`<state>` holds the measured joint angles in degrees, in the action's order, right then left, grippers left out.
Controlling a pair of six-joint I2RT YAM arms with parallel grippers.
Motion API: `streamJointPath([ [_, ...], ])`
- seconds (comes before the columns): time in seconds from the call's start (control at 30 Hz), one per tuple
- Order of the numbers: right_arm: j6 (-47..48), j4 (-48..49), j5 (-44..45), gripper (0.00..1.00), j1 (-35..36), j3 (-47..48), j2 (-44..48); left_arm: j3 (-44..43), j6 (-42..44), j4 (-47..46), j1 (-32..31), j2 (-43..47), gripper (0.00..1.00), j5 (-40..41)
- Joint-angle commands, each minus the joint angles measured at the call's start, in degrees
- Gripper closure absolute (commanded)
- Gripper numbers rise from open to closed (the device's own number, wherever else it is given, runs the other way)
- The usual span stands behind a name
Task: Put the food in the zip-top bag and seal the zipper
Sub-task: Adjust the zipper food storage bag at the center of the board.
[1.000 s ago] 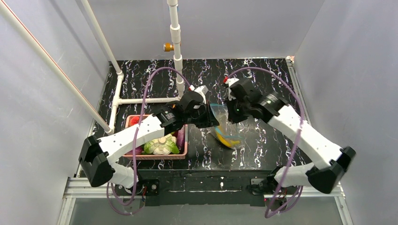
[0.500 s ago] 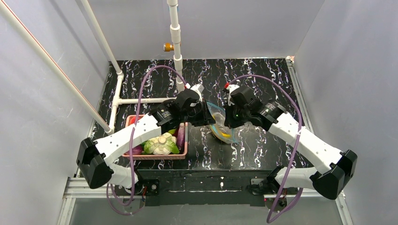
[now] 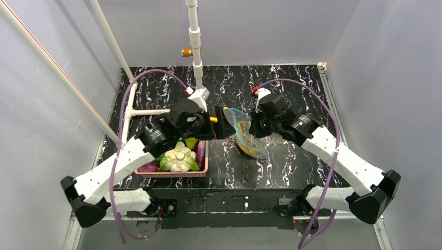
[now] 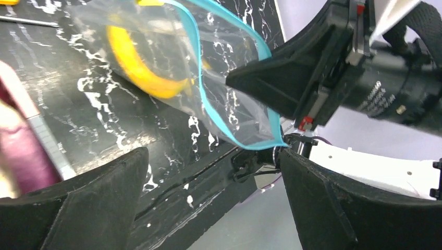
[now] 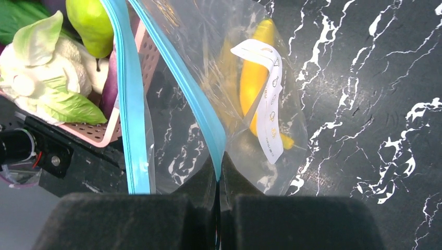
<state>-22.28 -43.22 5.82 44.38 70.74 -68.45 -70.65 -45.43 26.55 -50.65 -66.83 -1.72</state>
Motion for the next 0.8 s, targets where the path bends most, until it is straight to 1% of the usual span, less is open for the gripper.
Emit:
streamJointPath([
  [0.0, 0.07, 2.86, 3.93, 0.99, 0.09, 3.55, 0.47, -0.73, 3.54, 9.88, 0.8, 7.1, 0.02, 6.53],
  [0.07, 0.21, 2.22, 4.43, 0.99, 0.09, 4.19, 0.09, 0.33, 3.81, 14.91, 0.98, 9.88, 0.02, 11.28],
  [0.17, 0.54, 3.67, 3.55, 0.99, 0.09, 2.97, 0.99, 0.91, 2.87, 25.23, 1.5, 12.02, 0.02, 19.04],
  [0.33, 0.73, 6.64, 1.64, 0.99, 0.09, 0.46, 2.43, 2.7, 1.95, 36.06, 2.36, 13.23, 0.02, 27.1],
  [0.5, 1.22, 6.1, 1.79, 0.99, 0.09, -0.58, 2.19, 4.09, 2.2, 39.13, 3.1, 12.78, 0.02, 30.31],
  [0.63, 1.65, 5.85, 1.89, 0.99, 0.09, -1.24, 2.41, 4.31, -2.41, 43.74, 3.64, 12.1, 0.02, 36.04],
  [0.77, 2.18, 5.87, 1.76, 0.99, 0.09, -1.4, 2.54, 5.16, 0.18, 41.42, 4.46, 10.97, 0.02, 34.21],
])
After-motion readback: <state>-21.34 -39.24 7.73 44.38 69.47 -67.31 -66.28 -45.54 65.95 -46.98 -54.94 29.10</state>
